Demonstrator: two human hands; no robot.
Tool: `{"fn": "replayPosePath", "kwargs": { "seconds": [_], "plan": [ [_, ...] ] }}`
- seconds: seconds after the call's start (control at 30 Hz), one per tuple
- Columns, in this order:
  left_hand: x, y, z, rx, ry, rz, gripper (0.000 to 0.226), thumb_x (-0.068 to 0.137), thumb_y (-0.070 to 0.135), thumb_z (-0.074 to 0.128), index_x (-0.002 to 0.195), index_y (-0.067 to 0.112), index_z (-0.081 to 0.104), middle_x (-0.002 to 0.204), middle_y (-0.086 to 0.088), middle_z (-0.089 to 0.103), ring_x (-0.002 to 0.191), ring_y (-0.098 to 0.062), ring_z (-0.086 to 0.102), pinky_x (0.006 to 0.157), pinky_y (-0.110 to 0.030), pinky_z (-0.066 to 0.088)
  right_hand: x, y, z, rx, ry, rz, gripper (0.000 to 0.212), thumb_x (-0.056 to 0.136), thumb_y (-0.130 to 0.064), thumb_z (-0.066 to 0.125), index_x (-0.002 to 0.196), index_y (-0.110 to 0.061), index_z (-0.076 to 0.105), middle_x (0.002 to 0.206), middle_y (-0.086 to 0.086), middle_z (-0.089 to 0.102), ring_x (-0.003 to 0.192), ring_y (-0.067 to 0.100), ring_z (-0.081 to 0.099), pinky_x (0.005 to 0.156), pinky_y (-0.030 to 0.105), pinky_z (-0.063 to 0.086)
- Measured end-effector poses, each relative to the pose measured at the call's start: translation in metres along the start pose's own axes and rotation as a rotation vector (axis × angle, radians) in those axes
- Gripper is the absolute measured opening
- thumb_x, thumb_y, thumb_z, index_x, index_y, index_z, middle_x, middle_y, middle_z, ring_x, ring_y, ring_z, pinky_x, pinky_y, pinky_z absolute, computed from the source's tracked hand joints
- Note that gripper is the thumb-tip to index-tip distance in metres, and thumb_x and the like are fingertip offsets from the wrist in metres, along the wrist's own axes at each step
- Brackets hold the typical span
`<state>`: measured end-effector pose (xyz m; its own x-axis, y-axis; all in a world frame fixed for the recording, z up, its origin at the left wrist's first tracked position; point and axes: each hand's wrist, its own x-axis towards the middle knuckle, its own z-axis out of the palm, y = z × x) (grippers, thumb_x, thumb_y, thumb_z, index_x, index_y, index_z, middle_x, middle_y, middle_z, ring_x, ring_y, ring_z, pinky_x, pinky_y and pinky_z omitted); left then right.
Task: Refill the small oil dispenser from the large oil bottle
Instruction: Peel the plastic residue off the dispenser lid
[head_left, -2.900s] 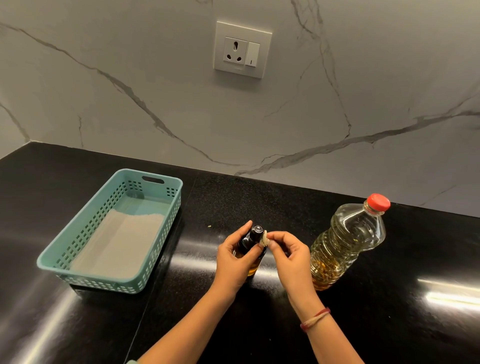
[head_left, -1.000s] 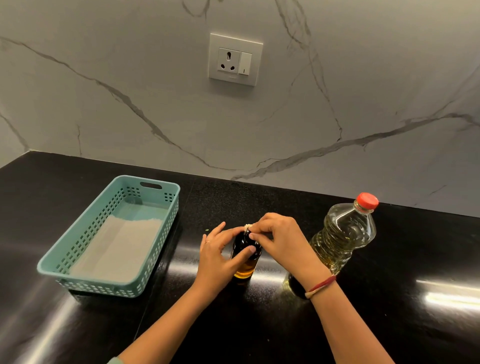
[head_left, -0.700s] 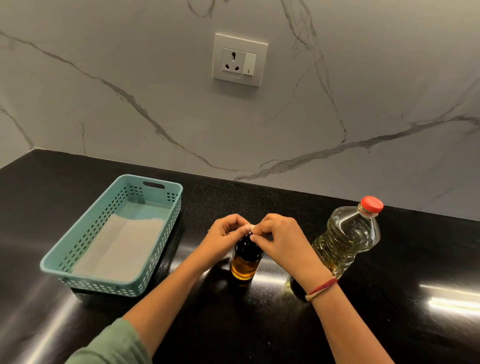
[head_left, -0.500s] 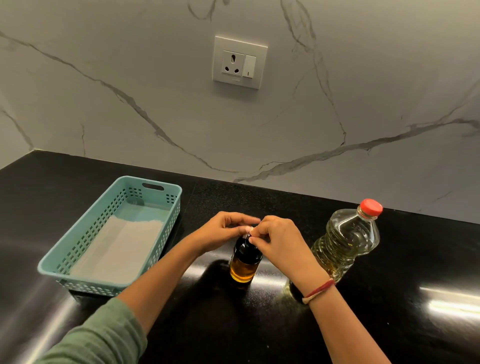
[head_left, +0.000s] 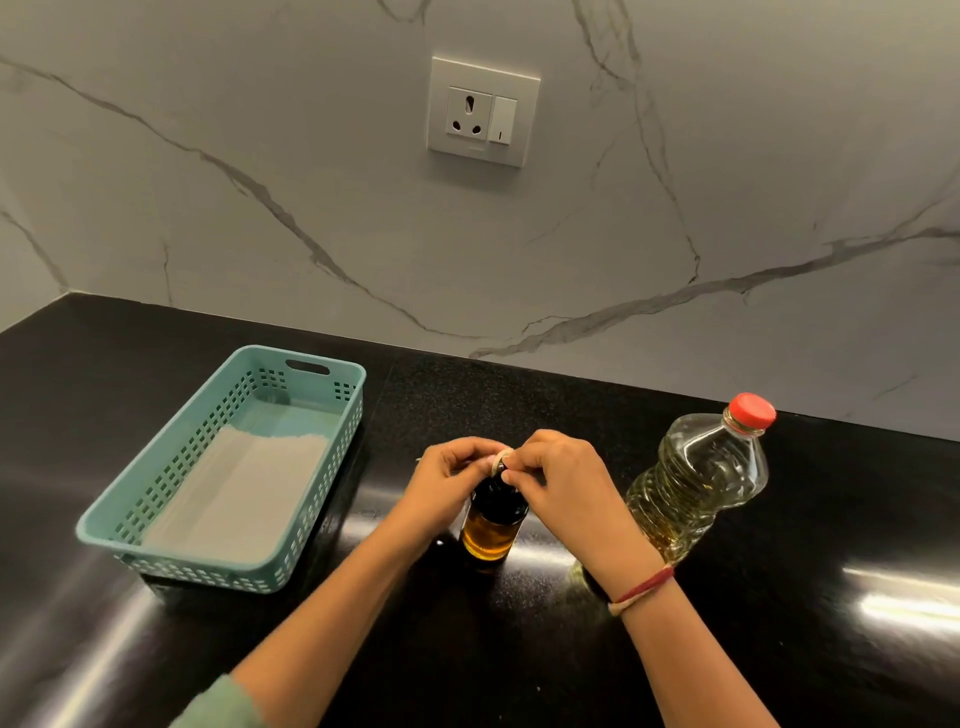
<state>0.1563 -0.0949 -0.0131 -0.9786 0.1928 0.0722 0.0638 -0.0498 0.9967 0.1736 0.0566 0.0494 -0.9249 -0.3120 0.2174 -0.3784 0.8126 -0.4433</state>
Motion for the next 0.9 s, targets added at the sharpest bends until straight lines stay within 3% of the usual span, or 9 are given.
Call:
{"fn": "replayPosePath", "kwargs": {
  "seconds": [0.1,0.17,0.23,0.37,0.43,0.7,0.9],
  "plan": [
    [0.015,0.010,-0.008,0.087,-0.209,-0.075,0.022,0.096,0.006,0.052,0.102,0.015,0.070,0.097,-0.001,0.071,0.096,-0.007,0.067,0.082,-0.019,0.053,0.000,-0.002,-0.001,-0.013,-0.008,0.012,0.015,0.088,-0.021,0.065,0.098,-0.015,0.074,0.095,0.000,0.063,0.088,0.013,0.059,0.081,0.028,0.050],
    [0.017,0.012,-0.007,0.106,-0.228,-0.080,0.020,0.097,0.007,0.052,0.102,0.014,0.070,0.098,-0.002,0.070,0.095,-0.007,0.066,0.082,-0.020,0.053,0.000,-0.002,-0.001,-0.011,-0.008,0.022,0.015,0.088,-0.021,0.064,0.099,-0.016,0.073,0.095,0.000,0.063,0.088,0.013,0.059,0.082,0.028,0.050],
    [0.011,0.008,-0.001,0.087,-0.126,-0.035,0.020,0.096,0.005,0.053,0.101,0.012,0.070,0.097,-0.004,0.071,0.096,-0.010,0.067,0.082,-0.022,0.053,-0.001,-0.002,-0.001,-0.007,-0.008,0.028,0.015,0.088,-0.021,0.065,0.099,-0.016,0.073,0.096,0.000,0.063,0.089,0.013,0.058,0.082,0.028,0.050],
    [-0.025,-0.006,0.019,0.043,0.273,0.056,0.018,0.092,0.007,0.060,0.097,0.017,0.073,0.092,0.003,0.075,0.092,-0.009,0.068,0.079,-0.019,0.051,0.000,0.000,0.000,0.012,0.003,0.018,0.012,0.087,-0.018,0.065,0.095,-0.014,0.074,0.094,0.000,0.064,0.087,0.012,0.059,0.081,0.029,0.050],
    [-0.040,-0.008,0.030,0.030,0.357,0.060,0.018,0.091,0.009,0.063,0.099,0.021,0.074,0.094,0.007,0.075,0.093,-0.006,0.068,0.078,-0.018,0.051,0.000,0.002,0.001,0.004,0.002,0.015,0.012,0.087,-0.016,0.065,0.093,-0.014,0.074,0.092,0.000,0.064,0.086,0.013,0.059,0.081,0.029,0.050],
    [-0.022,-0.003,0.024,0.071,0.331,0.025,0.017,0.091,0.009,0.063,0.096,0.020,0.074,0.090,0.002,0.075,0.091,-0.013,0.069,0.084,-0.039,0.057,0.003,0.003,-0.001,-0.019,0.004,0.047,0.010,0.086,-0.017,0.067,0.093,-0.013,0.073,0.093,0.002,0.066,0.089,0.015,0.060,0.083,0.031,0.050],
    [-0.010,0.004,0.026,0.152,0.315,0.008,0.018,0.091,0.012,0.062,0.095,0.027,0.072,0.087,0.007,0.072,0.087,-0.008,0.068,0.080,-0.033,0.057,0.002,0.003,-0.002,0.007,0.011,0.061,0.010,0.085,-0.017,0.068,0.093,-0.015,0.074,0.093,0.001,0.066,0.089,0.014,0.060,0.083,0.027,0.050]
  ]
}}
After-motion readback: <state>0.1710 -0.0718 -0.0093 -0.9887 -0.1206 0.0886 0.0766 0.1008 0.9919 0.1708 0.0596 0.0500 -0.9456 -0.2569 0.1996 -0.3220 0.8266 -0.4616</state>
